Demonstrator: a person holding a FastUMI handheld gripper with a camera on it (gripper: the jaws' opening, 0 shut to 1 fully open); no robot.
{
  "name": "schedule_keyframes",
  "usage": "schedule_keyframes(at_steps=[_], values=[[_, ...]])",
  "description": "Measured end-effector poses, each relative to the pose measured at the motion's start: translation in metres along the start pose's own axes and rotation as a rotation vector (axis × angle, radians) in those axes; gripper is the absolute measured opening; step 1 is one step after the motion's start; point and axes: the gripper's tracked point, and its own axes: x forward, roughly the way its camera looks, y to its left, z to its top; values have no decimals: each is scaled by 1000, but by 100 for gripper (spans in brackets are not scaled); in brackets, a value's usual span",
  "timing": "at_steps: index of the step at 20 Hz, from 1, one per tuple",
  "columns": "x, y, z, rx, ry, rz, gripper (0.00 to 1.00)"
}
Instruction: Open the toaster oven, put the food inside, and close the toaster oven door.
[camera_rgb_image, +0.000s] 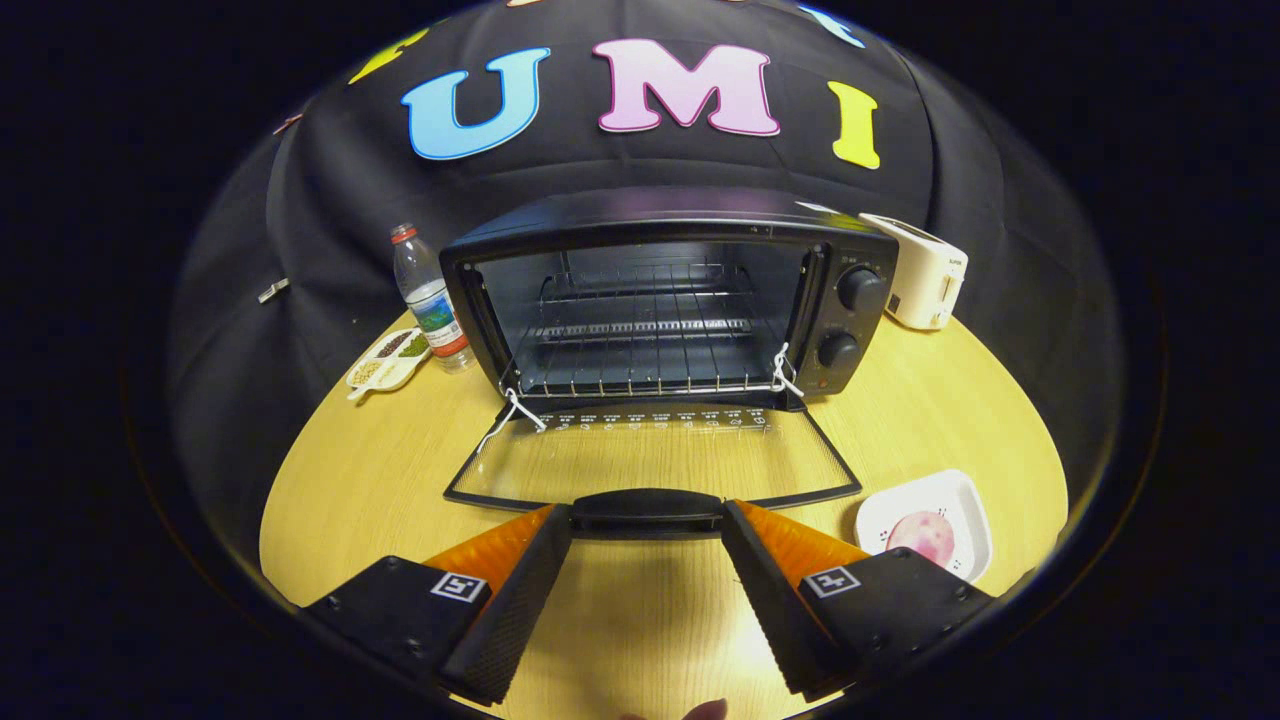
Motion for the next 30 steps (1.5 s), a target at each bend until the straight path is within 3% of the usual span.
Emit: schedule_keyframes(at_steps=[6, 15, 23, 28, 30], values=[[-43, -32, 14, 56, 23, 30, 99], [-89, -182, 8, 49, 260, -17, 98], [-55, -288, -20, 14, 522, -31, 98], [-21, -316, -48, 18, 645, -19, 97], [-9, -315, -54, 12, 665, 0, 91]])
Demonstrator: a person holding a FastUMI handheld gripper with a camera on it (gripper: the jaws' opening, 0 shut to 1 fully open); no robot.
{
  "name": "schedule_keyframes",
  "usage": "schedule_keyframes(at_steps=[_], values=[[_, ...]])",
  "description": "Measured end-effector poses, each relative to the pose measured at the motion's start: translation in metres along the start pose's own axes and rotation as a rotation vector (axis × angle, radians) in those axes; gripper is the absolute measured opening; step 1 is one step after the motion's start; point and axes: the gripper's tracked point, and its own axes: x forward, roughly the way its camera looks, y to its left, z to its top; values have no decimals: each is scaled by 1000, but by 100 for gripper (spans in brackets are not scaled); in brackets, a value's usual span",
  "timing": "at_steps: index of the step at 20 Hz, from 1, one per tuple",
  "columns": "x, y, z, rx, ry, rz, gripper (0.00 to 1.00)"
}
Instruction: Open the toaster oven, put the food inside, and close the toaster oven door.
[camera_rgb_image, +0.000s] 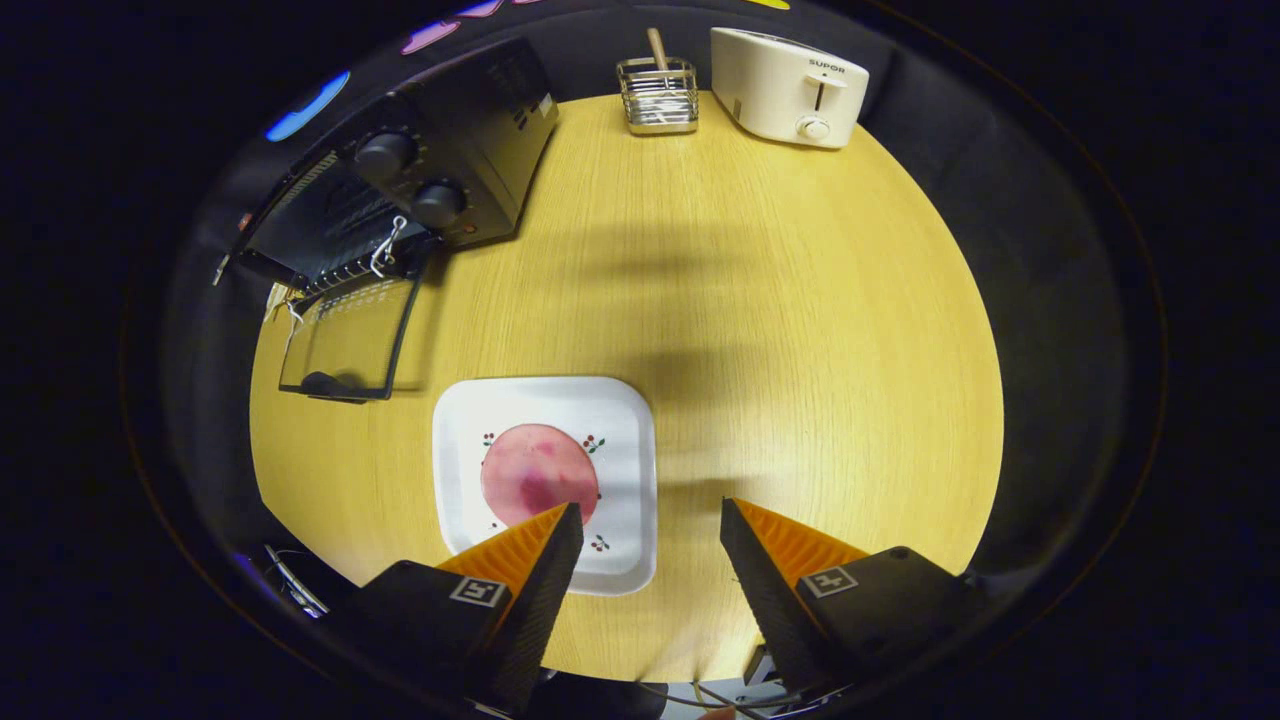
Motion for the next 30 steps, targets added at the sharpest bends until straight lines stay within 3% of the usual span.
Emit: schedule_keyframes(at_steps=[2, 4, 5, 6, 9, 12, 17, 24, 30], values=[[11, 2, 2, -6, 12, 15, 78], [20, 4, 3, -9, 33, 22, 58], [26, 2, 1, -13, 42, 12, 38], [28, 1, -1, -9, 65, 12, 27], [27, 2, -3, 25, 96, 62, 10], [26, 3, -6, 89, 90, 148, 5], [7, 16, -13, 328, 63, 336, 5], [-25, 23, -39, 526, -13, 440, 5], [-69, 70, -49, 739, -102, 520, 5]])
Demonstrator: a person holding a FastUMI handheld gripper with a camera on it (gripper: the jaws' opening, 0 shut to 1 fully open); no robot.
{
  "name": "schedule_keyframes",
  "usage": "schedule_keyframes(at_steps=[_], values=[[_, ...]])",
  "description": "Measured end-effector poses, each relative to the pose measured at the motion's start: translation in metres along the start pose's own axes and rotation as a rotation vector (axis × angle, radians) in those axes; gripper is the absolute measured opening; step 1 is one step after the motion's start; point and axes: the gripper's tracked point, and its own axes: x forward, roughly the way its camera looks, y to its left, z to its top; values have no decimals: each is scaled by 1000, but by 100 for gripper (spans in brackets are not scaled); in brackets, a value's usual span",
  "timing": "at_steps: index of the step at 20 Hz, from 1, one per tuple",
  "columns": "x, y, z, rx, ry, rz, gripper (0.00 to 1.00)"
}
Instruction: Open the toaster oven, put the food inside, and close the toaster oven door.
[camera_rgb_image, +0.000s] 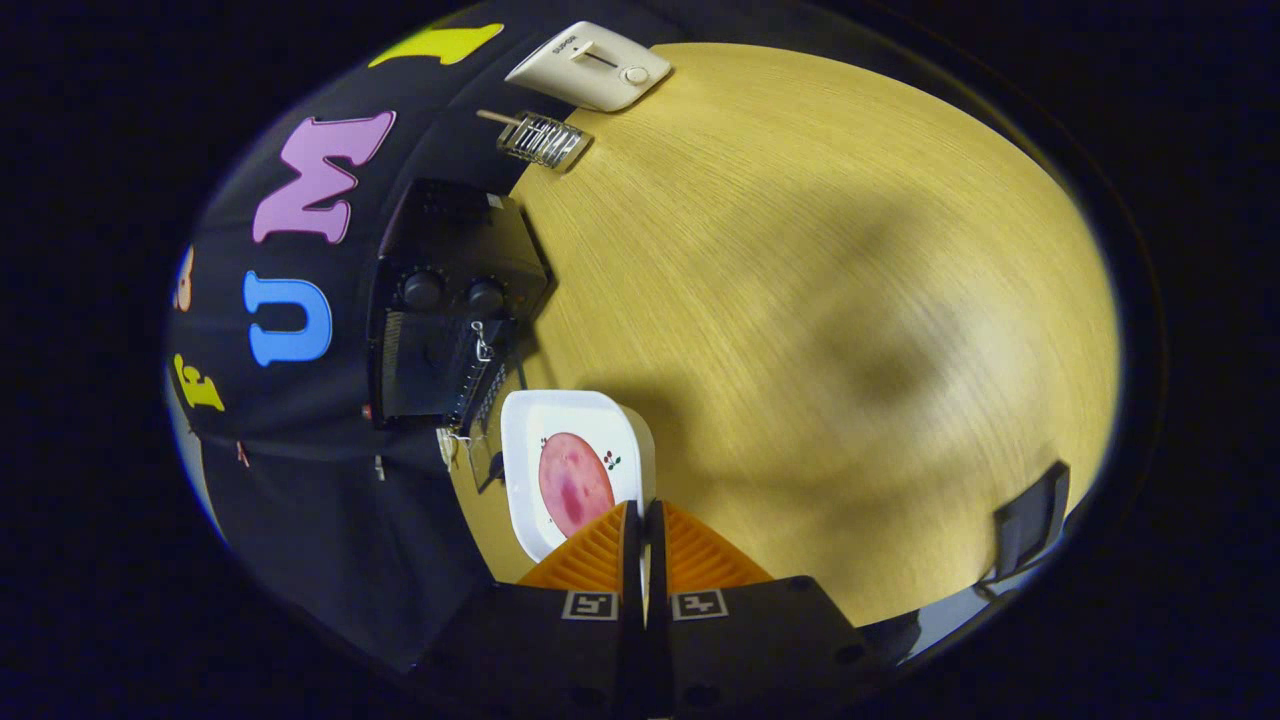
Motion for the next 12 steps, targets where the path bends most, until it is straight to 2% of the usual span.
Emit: schedule_keyframes(at_steps=[3, 7, 12], values=[[5, 37, -25, 91, -53, 30, 5], [33, 92, -40, 205, -135, 64, 5], [85, 134, -39, 340, -244, 41, 5]])
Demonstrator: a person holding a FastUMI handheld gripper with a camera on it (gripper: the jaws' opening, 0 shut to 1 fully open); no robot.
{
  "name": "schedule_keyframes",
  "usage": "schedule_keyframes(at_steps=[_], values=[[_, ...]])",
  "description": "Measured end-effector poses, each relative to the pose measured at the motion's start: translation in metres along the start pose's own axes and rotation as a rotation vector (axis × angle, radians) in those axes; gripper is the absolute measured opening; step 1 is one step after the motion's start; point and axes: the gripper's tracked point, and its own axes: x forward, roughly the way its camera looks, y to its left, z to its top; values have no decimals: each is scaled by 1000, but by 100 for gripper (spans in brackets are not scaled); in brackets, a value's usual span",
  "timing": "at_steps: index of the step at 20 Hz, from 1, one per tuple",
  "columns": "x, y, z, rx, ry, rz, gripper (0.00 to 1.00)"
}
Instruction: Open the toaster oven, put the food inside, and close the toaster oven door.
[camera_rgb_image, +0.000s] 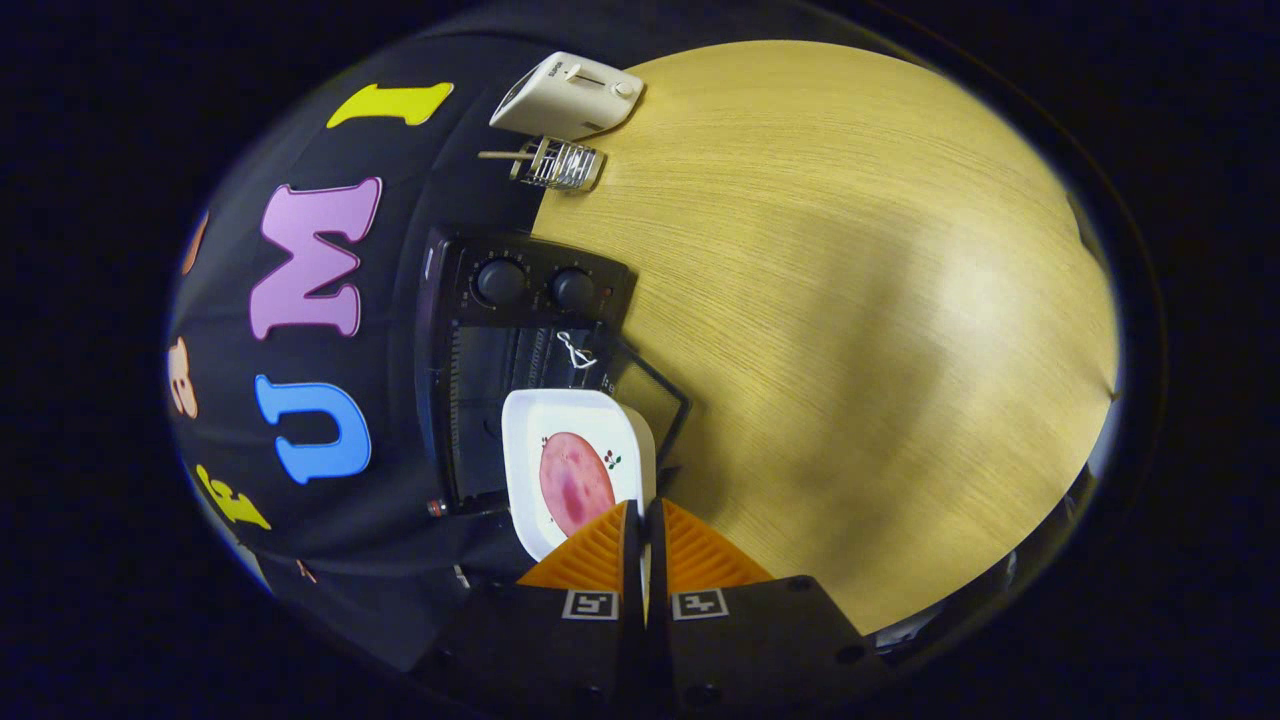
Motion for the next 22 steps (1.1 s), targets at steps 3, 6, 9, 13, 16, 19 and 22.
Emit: schedule_keyframes(at_steps=[3, 6, 9, 13, 16, 19, 22], values=[[34, 20, -4, 76, -65, -12, 5], [63, 40, -8, 137, -118, -12, 5], [88, 60, -10, 201, -160, -8, 5], [118, 83, -3, 244, -226, -2, 5], [136, 100, 3, 258, -253, 18, 5], [148, 104, 6, 258, -260, 7, 5], [155, 106, 4, 269, -243, 10, 5]])
